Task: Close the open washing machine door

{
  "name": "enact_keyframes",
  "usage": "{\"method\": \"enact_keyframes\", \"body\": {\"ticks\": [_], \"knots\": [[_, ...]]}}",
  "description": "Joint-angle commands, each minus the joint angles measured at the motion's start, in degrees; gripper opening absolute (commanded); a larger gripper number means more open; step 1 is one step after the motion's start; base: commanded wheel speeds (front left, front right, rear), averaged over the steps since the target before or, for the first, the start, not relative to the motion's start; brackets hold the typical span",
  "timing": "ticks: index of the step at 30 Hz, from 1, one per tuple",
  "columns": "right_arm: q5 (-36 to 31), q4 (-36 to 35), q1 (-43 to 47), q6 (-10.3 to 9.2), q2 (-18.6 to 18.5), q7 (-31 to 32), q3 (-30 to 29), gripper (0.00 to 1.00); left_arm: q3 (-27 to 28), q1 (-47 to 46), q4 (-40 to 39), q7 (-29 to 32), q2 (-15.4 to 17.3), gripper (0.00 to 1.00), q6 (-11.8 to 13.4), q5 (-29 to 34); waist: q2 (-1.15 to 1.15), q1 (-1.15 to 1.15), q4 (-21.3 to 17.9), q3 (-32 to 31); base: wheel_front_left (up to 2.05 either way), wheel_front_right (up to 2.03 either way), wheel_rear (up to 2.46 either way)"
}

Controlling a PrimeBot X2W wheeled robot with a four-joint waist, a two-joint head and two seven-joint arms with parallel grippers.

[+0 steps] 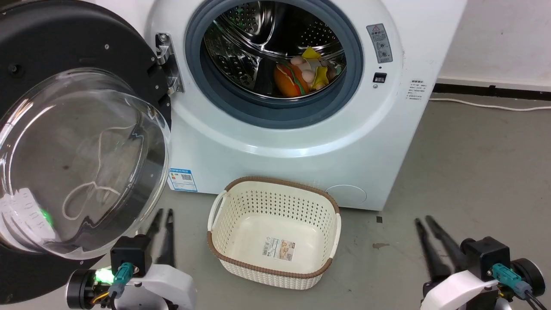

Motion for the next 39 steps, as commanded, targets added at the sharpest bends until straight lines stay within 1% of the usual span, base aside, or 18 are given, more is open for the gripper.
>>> {"method": "enact_keyframes", "body": {"ticks": [1,11,20,28,35,39], "knots": [[0.01,0.01,0.00,0.00,0.00,-0.01,-0.02,1.00,-0.01,0.00,0.00,-0.01,0.00,1.00,0.00,0.00,0.00,0.00,0.00,0.00,0.00,0.00,0.00],[0.92,-0.05,0.25,0.00,0.01,-1.01,-0.32,1.00,-0.46,0.05,-0.43,-1.01,0.13,1.00,-0.34,-0.04,0.00,0.00,0.18,0.01,0.00,0.00,0.00],[1.94,-0.09,0.74,0.01,0.02,-2.09,-0.50,1.00,-0.82,0.17,-0.87,-2.09,0.35,1.00,-0.68,-0.15,0.00,0.00,1.54,-0.05,0.00,0.00,0.00],[2.95,0.10,0.99,0.01,0.02,-3.05,-0.20,1.00,-1.23,0.36,-1.31,-3.05,0.57,1.00,-0.95,-0.16,0.00,0.00,4.14,-0.25,0.00,0.00,0.00],[3.41,0.18,1.32,0.01,0.03,-3.88,0.66,1.00,-1.53,0.60,-1.66,-3.88,0.84,1.00,-1.14,-0.18,0.00,0.00,7.30,-0.62,0.00,0.00,0.00],[3.52,0.38,0.97,0.01,0.03,-4.36,1.65,1.00,-1.27,1.00,-2.30,-4.36,0.97,1.00,-0.91,-0.27,0.00,0.00,8.50,-0.41,0.00,0.00,0.00]]}}
